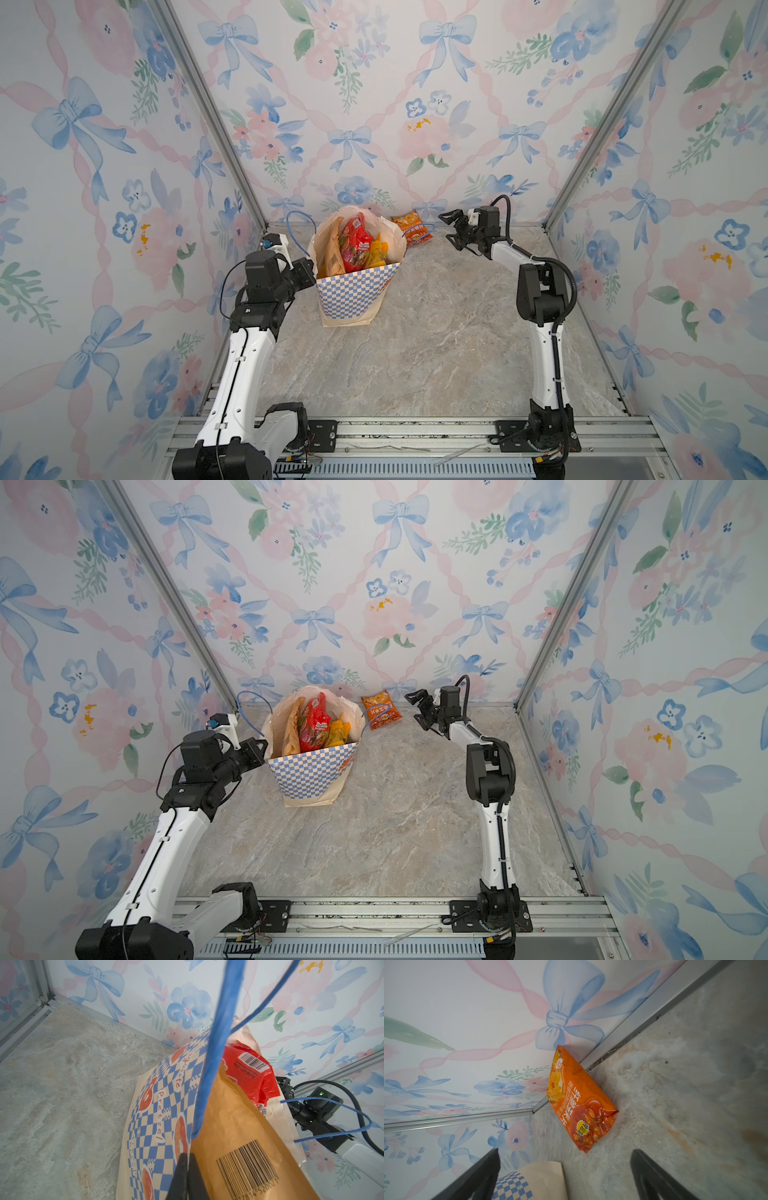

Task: Place the snacks into the paper bag
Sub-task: Pick up the snack from the top-center of the table.

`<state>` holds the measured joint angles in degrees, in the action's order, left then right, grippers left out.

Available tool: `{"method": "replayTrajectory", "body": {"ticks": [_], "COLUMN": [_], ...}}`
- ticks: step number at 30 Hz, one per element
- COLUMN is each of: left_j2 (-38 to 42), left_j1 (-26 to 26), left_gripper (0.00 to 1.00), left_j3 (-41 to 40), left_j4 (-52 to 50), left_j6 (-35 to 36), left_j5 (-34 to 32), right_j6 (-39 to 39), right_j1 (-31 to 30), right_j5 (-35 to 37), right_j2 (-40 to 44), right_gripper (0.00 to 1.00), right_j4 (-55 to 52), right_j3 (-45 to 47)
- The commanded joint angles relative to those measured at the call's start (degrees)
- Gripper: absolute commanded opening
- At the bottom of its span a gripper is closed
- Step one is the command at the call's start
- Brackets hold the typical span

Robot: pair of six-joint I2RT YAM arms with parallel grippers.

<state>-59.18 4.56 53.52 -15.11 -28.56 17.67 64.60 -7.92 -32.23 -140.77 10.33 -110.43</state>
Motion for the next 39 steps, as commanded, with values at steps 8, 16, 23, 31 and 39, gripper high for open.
{"method": "replayTrajectory", "body": {"ticks": [8, 16, 23, 31, 39], "left_j2": [-0.44, -0.40, -0.41, -0.90, -1.11], "left_j1": [0.63, 0.64, 0.79, 0.89, 1.11], "left_gripper": [0.00, 0.00, 0.00, 0.00, 0.00], "left_j3": [0.89, 1.48, 1.68, 1.59, 1.59], "left_j4": [-1.41, -1.45, -1.50, -1.50, -1.41], "left_j6": [0.99, 1.31, 1.62, 1.84, 2.19], "left_j5": [0.35, 0.21, 0.57, 0.61, 0.43], "right_j6": [4.96, 4.95, 3.80, 3.44, 2.91], "right_j1": [-0.55, -1.36, -2.46, -4.08, -5.13], "right_j5": [-1.93, -1.83, -1.19, -0.87, -0.60], "right_j2": [-5.82, -10.29, -12.87, -15.29, -18.75], "right_gripper": [1.00, 1.00, 1.00, 1.00, 0.99], "right_j4": [6.16, 3.71, 0.25, -1.98, -5.29], "right_j3": [-4.88, -10.24, -14.39, -17.27, -22.24]}}
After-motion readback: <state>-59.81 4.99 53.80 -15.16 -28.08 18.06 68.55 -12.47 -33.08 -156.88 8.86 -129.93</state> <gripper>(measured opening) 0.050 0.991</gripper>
